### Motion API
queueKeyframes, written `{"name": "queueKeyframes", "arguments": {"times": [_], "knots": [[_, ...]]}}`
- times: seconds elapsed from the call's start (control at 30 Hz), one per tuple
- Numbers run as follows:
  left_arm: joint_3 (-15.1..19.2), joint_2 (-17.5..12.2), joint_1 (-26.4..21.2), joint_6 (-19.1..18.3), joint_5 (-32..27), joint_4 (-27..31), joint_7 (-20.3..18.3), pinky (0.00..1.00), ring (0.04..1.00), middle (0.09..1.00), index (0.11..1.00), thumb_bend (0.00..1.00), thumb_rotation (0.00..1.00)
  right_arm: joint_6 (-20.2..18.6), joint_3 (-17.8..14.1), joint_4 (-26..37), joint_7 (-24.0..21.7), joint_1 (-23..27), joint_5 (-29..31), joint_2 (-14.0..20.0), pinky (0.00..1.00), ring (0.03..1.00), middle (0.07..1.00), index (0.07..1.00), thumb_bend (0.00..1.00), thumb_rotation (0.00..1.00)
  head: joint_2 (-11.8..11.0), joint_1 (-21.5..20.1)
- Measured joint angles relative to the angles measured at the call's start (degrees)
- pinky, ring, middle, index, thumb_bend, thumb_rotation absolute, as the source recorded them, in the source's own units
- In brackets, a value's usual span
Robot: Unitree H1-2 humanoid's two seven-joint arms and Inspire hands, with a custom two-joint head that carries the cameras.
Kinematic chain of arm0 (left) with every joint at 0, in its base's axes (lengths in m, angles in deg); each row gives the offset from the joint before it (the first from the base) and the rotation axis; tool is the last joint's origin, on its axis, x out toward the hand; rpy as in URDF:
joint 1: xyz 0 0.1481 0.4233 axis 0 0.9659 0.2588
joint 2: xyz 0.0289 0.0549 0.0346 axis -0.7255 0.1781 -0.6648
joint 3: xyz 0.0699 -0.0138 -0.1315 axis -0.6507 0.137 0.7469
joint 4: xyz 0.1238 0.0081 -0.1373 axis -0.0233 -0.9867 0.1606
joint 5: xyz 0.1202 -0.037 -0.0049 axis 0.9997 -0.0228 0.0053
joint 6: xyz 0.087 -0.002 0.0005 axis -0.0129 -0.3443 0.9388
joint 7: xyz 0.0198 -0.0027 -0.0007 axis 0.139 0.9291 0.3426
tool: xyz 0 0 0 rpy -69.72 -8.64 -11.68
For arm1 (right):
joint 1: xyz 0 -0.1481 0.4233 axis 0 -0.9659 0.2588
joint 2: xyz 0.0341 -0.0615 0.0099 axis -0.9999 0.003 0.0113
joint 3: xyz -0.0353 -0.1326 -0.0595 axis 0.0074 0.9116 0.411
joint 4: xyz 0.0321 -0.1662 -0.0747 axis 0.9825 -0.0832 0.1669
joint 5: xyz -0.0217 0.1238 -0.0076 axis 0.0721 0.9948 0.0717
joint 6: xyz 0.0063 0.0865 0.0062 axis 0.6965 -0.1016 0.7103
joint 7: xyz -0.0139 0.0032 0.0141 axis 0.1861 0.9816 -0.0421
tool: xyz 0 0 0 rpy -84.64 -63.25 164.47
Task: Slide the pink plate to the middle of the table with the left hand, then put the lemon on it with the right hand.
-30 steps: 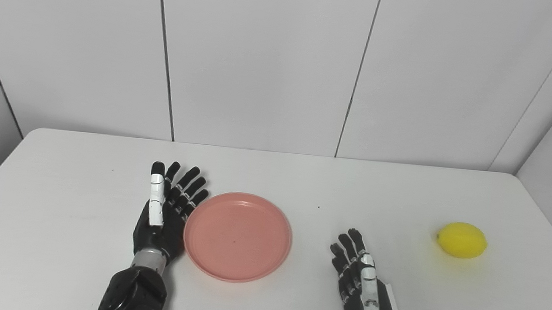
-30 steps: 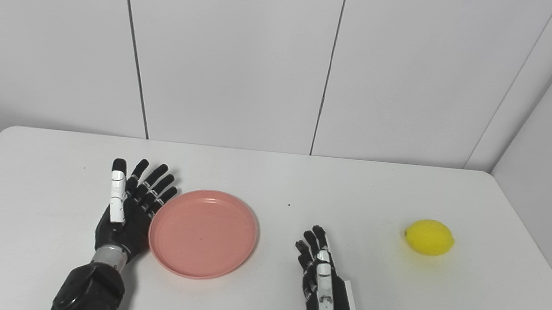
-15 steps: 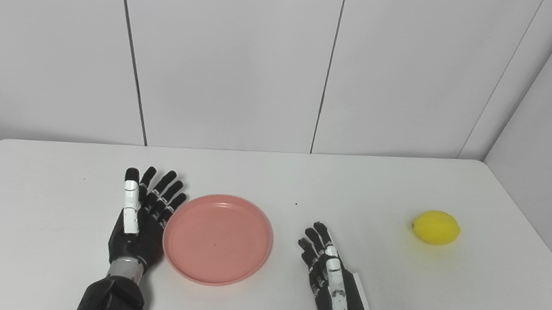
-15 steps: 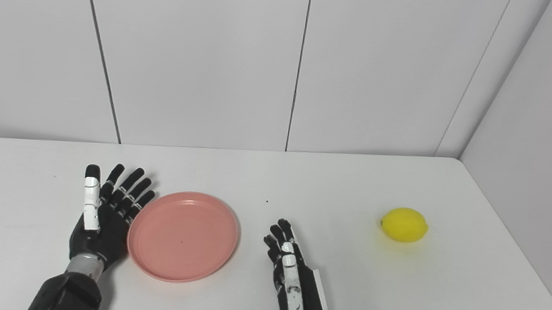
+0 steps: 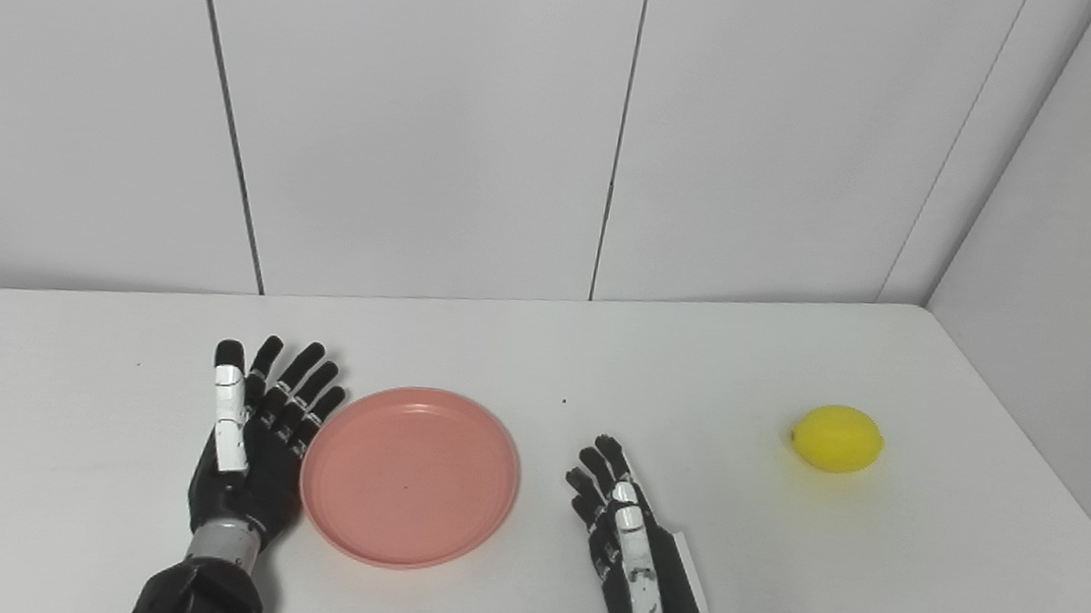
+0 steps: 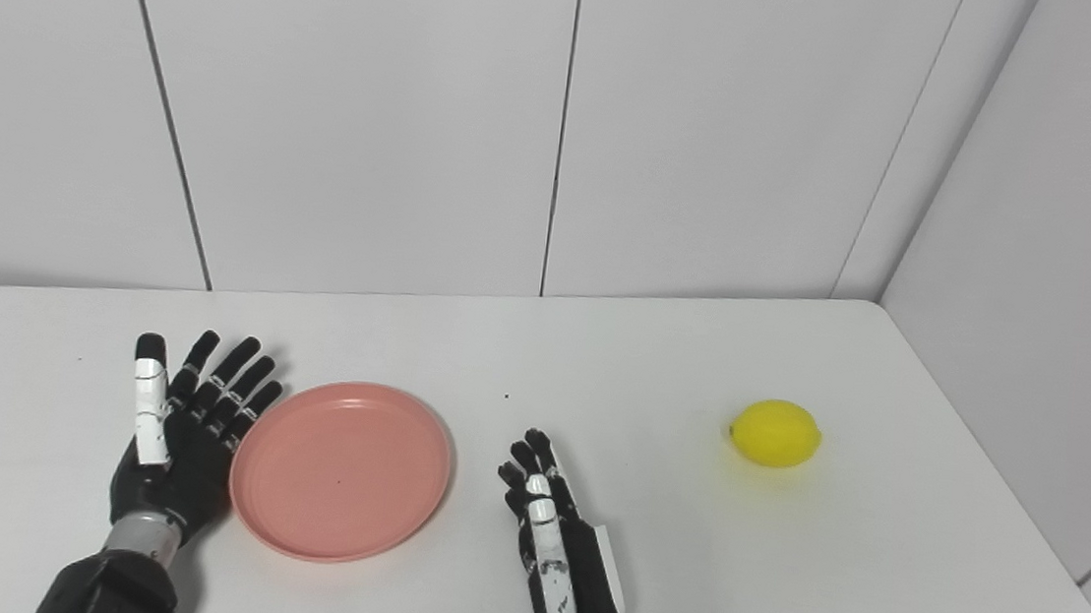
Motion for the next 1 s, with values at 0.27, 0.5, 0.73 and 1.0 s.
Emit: {"name": "queueKeyframes", "arguments": {"times": [0.27, 0.5, 0.73, 1.0], "knots": [[0.04, 0.02, -0.25, 0.01, -0.45, -0.37, -0.18, 0.86, 0.848, 0.833, 0.955, 0.82, 0.77, 1.35, -0.47, -0.01, 2.39, -0.19, -4.27, -0.31, 0.93, 0.887, 0.893, 0.879, 0.74, 0.83, -0.18, -0.44], [0.28, 0.02, -0.81, 0.01, -1.18, -1.07, -0.21, 0.88, 0.864, 0.846, 0.966, 0.84, 0.75, 4.55, -1.05, 0.52, 5.88, -0.23, -10.24, -0.35, 0.82, 0.815, 0.804, 0.813, 0.70, 0.81, -0.53, -1.14], [0.26, -0.18, -0.96, 0.01, -1.37, -1.28, -0.22, 0.88, 0.855, 0.831, 0.962, 0.81, 0.77, 3.96, -1.04, 6.92, 8.01, 1.63, -22.68, 1.52, 0.71, 0.753, 0.780, 0.823, 0.67, 0.85, -0.70, -2.29], [0.15, -0.55, -1.51, 0.03, -1.35, -1.93, -0.35, 0.88, 0.856, 0.837, 0.965, 0.80, 0.78, 2.85, -1.23, 10.39, 8.13, 6.45, -36.80, 7.32, 0.70, 0.738, 0.778, 0.800, 0.66, 0.88, -0.70, -2.29]]}}
